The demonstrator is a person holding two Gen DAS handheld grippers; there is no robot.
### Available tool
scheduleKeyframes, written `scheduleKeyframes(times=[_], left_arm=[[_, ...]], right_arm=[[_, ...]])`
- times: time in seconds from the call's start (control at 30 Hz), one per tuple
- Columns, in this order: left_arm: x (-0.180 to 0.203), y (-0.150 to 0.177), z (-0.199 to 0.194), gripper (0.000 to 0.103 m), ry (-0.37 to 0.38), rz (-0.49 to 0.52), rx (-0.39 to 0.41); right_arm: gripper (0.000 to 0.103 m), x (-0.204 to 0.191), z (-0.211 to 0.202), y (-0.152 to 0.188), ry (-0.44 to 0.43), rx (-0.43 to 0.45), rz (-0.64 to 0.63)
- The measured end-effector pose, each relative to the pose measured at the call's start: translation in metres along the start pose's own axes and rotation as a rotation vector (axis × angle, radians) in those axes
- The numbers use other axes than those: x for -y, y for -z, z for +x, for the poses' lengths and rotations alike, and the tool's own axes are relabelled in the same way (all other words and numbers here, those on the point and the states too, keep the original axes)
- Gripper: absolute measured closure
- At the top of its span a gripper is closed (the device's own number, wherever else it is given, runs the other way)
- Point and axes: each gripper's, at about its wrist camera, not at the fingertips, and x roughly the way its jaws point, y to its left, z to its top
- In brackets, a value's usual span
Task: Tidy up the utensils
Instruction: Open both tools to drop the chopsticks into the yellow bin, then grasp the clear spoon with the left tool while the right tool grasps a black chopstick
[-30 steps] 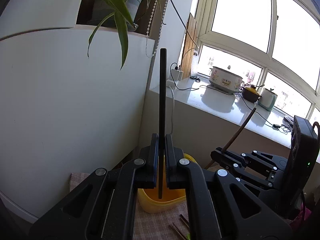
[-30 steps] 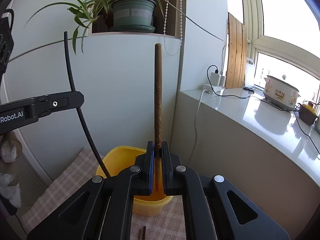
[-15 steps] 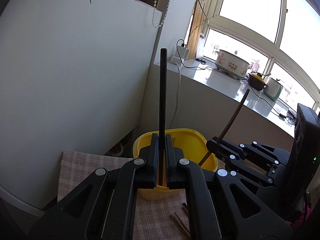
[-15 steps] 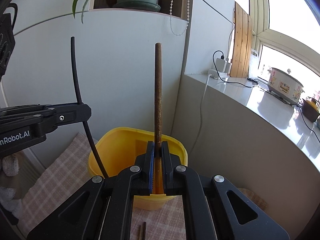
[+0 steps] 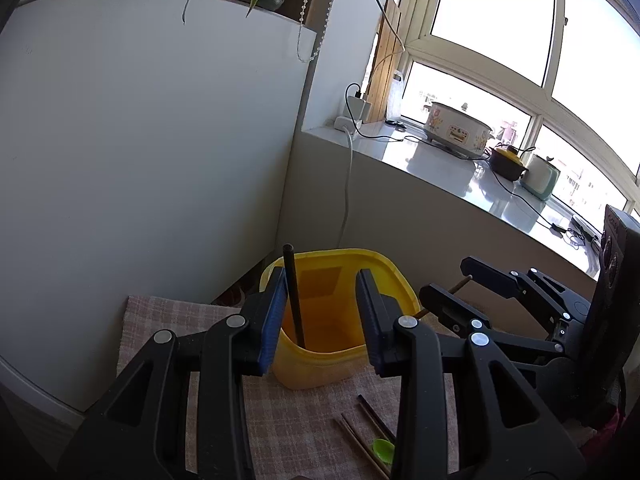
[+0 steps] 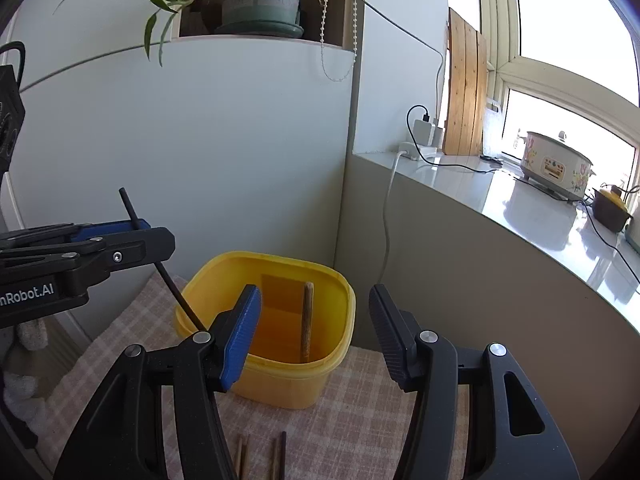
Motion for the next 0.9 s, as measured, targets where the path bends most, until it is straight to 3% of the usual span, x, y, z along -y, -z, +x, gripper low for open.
scheduleKeyframes(times=[0.47,0.9], left_arm=[[0.027,0.025,-0.052,0.069,0.009,0.046,0.046],[0.042,0.101,-0.031,0.065,0.085,-0.008,-0.164]], right_arm=[[0.048,0.005,-0.052,0.016,0.033,0.011,0.003],[0.048,0.019,-0.069,0.065,0.051,-0.103,0.029]])
